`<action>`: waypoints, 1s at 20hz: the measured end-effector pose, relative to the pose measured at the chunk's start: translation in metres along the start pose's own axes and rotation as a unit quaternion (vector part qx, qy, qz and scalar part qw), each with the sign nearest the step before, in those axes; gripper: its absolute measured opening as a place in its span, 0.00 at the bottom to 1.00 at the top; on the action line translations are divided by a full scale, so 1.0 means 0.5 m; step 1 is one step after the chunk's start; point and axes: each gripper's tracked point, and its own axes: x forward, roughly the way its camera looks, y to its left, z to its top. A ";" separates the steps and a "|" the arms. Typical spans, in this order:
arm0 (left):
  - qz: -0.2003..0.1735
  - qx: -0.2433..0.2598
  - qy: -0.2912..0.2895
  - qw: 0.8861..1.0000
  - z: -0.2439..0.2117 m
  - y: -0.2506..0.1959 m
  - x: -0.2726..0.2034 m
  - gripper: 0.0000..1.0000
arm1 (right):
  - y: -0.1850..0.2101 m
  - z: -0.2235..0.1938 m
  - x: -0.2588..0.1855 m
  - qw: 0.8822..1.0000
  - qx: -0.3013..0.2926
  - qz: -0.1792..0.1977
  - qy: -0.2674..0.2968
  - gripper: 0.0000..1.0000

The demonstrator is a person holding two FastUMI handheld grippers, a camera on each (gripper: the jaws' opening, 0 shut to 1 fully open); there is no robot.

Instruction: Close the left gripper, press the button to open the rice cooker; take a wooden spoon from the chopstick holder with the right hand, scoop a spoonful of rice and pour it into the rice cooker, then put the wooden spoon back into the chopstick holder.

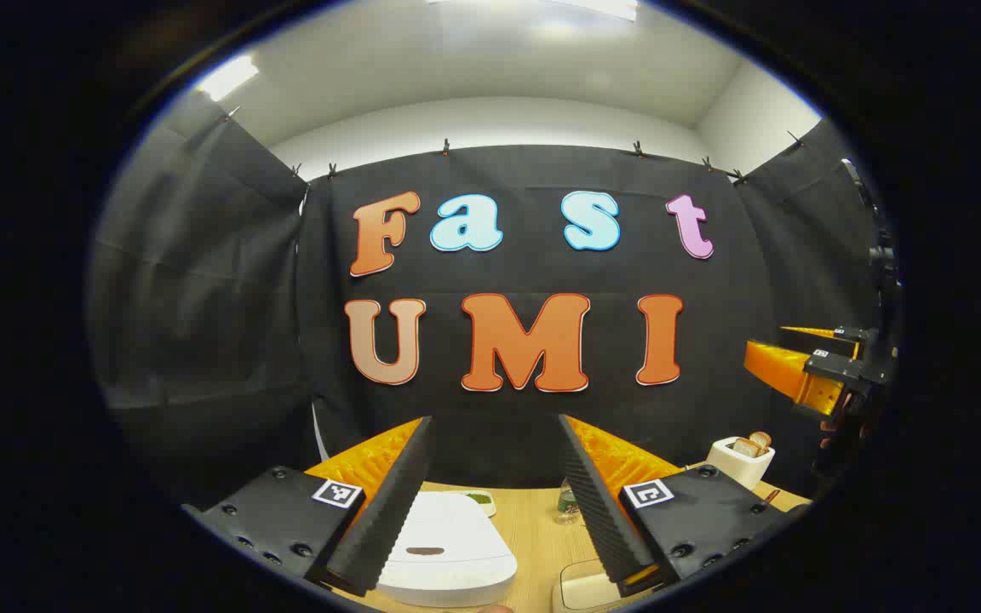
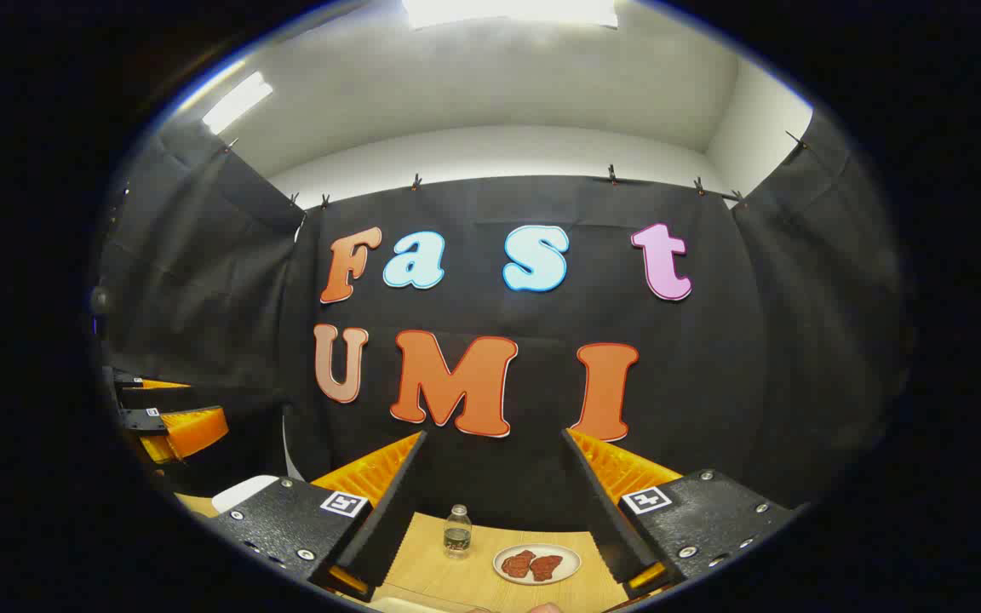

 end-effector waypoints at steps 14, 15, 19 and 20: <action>-0.008 0.008 0.005 1.000 0.009 -0.033 -0.007 0.97 | -0.014 -0.015 -0.025 0.999 0.037 -0.014 0.016 0.93; -0.007 0.008 0.006 1.000 0.008 -0.030 -0.006 0.97 | -0.012 -0.011 -0.027 0.999 0.038 -0.011 0.015 0.93; -0.006 0.005 0.008 1.000 0.006 -0.030 -0.013 0.94 | -0.009 -0.014 -0.029 0.999 0.032 -0.012 0.018 0.93; -0.005 0.005 0.008 1.000 0.006 -0.027 -0.014 0.96 | -0.013 -0.016 -0.028 0.999 0.030 -0.014 0.019 0.93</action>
